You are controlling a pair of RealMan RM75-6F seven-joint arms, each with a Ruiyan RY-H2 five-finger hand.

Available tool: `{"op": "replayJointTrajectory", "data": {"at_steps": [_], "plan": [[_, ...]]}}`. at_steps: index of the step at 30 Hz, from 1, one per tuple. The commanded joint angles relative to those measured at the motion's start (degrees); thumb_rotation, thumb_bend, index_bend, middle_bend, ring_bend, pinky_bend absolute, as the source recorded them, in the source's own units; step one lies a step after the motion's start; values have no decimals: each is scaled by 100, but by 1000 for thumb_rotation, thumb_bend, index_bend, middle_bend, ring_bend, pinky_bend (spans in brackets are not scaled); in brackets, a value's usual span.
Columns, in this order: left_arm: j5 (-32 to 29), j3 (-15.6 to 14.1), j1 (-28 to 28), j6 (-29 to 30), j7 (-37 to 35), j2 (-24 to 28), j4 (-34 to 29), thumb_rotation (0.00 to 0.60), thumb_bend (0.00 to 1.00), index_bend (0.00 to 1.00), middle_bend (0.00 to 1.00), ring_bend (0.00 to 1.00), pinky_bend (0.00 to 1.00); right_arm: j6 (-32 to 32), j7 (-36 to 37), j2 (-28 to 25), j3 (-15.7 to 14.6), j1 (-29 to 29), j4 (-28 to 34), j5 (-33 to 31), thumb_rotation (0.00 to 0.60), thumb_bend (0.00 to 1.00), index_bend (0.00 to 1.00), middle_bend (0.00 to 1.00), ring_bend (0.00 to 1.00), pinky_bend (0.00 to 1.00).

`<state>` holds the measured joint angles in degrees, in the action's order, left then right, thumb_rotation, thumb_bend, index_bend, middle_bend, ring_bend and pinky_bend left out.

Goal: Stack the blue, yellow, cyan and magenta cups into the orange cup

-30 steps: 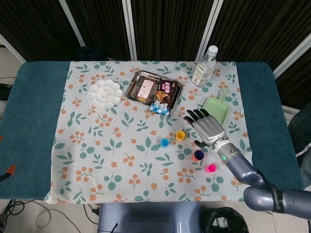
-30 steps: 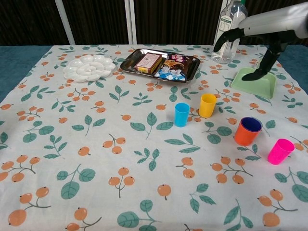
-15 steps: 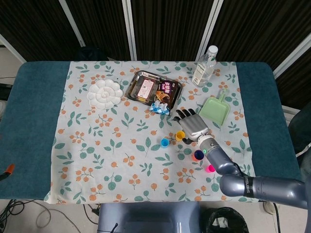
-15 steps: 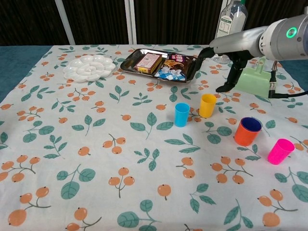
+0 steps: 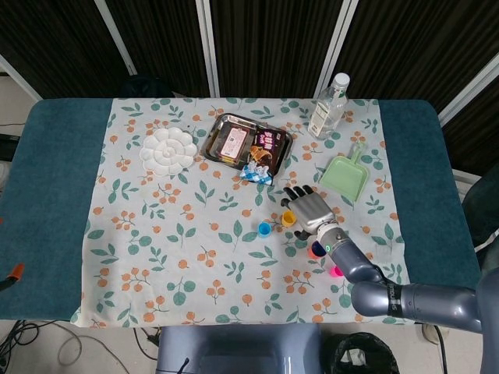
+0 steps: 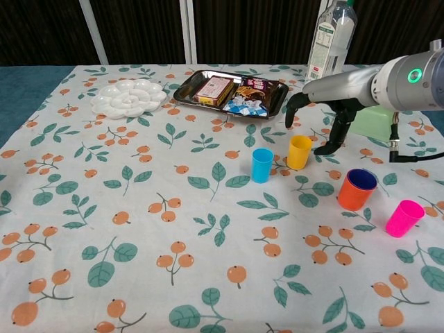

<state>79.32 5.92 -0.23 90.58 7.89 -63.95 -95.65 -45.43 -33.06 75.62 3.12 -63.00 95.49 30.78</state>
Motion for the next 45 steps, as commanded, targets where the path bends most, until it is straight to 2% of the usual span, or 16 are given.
{"op": "replayJointTrajectory", "data": {"at_steps": [1, 45], "plan": [[2, -1, -2, -5, -4, 1, -3, 600, 187, 160, 97, 0, 0, -53, 37, 79, -16, 25, -55, 58, 600, 387, 254, 0, 29, 86], [-16, -10, -11, -34, 18, -16, -43, 600, 187, 167, 97, 0, 0, 25, 262, 705, -14, 61, -970, 59, 600, 400, 444, 0, 62, 113]]}}
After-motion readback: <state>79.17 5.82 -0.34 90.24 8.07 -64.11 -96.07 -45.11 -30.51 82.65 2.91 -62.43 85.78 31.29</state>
